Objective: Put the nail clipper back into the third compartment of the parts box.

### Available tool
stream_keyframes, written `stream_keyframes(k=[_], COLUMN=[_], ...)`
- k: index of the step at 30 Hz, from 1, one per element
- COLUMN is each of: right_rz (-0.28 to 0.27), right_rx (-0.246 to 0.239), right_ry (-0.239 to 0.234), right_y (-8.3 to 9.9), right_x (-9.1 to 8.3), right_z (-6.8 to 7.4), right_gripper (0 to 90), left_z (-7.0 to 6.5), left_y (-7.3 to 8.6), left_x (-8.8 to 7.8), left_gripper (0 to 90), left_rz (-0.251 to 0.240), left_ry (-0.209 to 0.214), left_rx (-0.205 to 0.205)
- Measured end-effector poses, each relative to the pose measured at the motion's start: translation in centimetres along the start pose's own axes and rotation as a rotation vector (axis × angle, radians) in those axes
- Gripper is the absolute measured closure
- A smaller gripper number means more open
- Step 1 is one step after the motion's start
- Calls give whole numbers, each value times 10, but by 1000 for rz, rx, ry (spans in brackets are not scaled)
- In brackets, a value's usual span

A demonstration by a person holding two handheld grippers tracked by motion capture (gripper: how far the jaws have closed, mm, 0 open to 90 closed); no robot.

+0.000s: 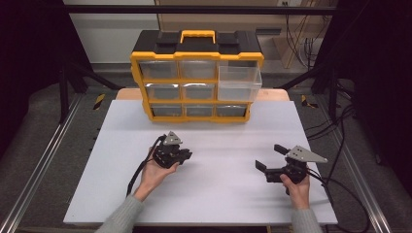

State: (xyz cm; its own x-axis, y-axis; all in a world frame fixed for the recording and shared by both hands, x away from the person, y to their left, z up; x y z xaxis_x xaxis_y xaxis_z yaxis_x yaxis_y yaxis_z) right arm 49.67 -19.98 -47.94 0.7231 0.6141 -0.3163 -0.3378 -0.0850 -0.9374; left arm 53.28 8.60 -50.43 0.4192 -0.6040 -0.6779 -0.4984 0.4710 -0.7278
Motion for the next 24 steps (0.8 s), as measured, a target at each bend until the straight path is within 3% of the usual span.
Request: stream_keyframes(k=[24], right_rz=[4], right_rx=[5], right_ry=[-1], right_y=[1], right_x=[0], right_z=[0], right_gripper=[4], left_z=[-11], left_y=[-23], left_x=[-32], left_gripper=[790], left_rz=[-82], left_ry=[4], left_rx=[0])
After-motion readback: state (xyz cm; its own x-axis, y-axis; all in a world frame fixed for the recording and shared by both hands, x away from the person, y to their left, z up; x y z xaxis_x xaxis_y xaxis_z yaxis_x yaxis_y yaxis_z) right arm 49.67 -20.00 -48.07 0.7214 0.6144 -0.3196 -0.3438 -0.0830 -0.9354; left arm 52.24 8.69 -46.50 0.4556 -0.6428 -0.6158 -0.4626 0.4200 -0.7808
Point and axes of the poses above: each handheld gripper's, and its own axes: x roughly forward along the jaws, y roughly out of its underside, z roughly to its left, the point moved 9 cm from there along x, roughly forward along the jaws, and after that the axes turned 1 degree about y, right-handed, at the moved point
